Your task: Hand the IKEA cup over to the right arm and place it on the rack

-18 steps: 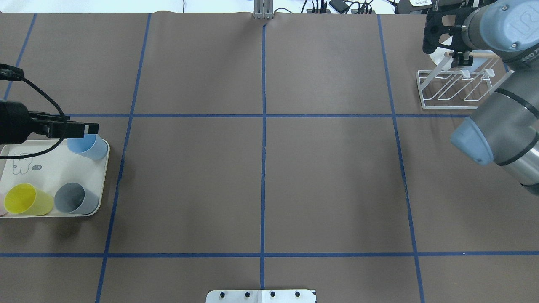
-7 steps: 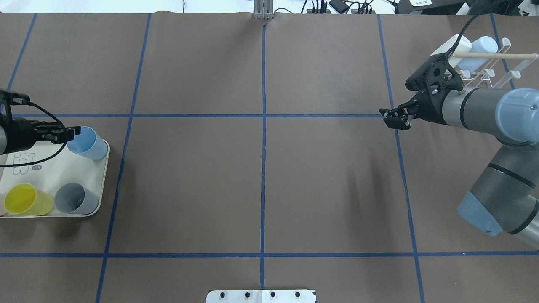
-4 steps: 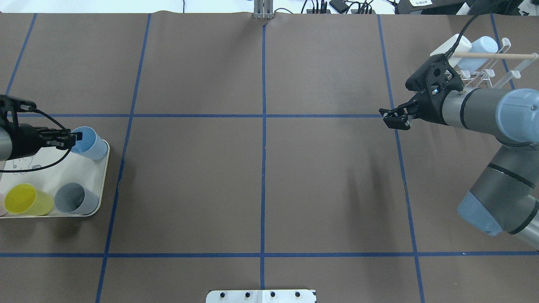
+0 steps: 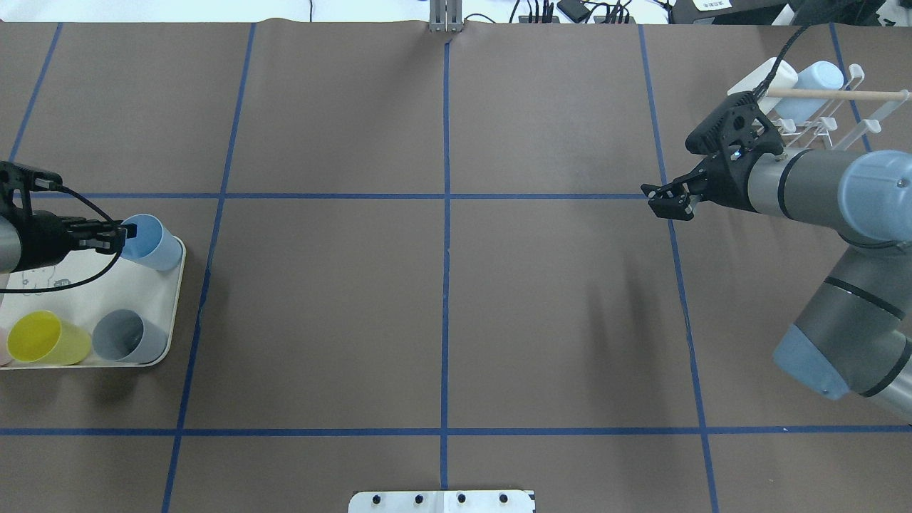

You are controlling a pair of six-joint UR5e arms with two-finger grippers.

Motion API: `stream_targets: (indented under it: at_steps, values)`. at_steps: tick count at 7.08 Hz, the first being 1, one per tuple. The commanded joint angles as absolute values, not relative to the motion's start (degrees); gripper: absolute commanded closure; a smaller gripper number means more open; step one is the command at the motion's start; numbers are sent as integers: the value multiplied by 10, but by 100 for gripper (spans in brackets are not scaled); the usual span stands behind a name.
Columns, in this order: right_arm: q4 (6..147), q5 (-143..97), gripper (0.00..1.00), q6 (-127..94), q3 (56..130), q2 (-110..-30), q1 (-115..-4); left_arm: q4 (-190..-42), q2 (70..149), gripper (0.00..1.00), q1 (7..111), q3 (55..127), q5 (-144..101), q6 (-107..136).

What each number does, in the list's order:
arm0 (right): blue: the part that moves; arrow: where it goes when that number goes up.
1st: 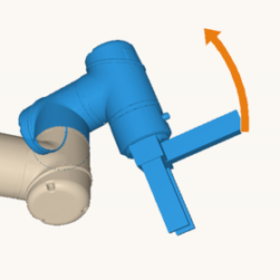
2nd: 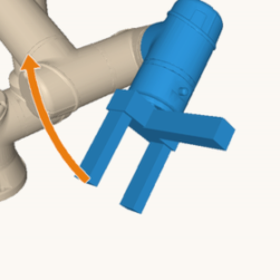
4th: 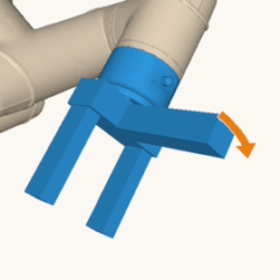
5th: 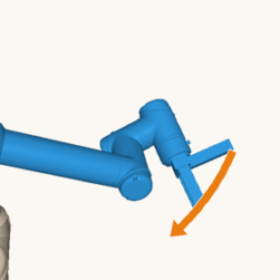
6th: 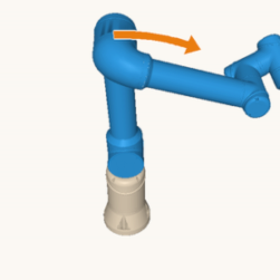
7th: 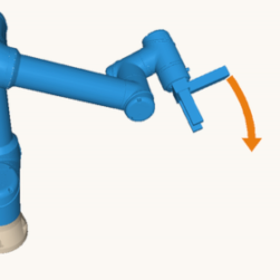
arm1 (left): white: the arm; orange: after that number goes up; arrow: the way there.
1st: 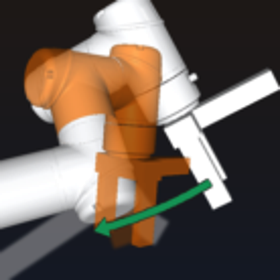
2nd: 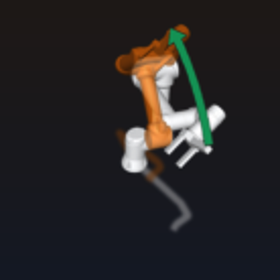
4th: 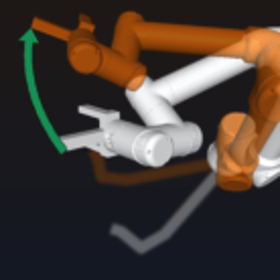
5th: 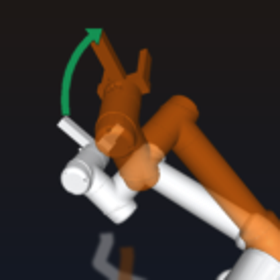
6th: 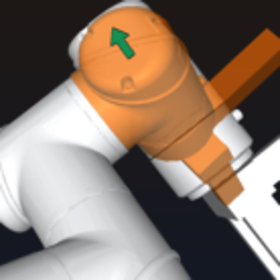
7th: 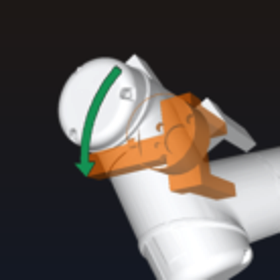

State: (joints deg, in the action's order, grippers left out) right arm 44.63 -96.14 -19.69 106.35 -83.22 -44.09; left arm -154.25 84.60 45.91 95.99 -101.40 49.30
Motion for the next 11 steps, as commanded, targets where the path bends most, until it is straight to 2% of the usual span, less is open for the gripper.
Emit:
stream_targets:
  at_steps: [1,3,5,9,11]
  values:
    - [445,-961,0,-198,1065,-829,-439,-1542,845,100,465,970,-1022,483]
    - [435,-961,0,-197,1058,-800,-421,-1515,846,100,520,1011,-1076,461]
    - [368,-956,0,-198,1055,-789,-390,-1450,858,100,521,1095,-1090,553]
    - [224,-939,0,-197,1052,-788,-302,-1444,1022,100,505,1147,-1229,854]
    - [214,-806,0,-199,1049,-746,-214,-1444,1101,100,440,1143,-1218,945]
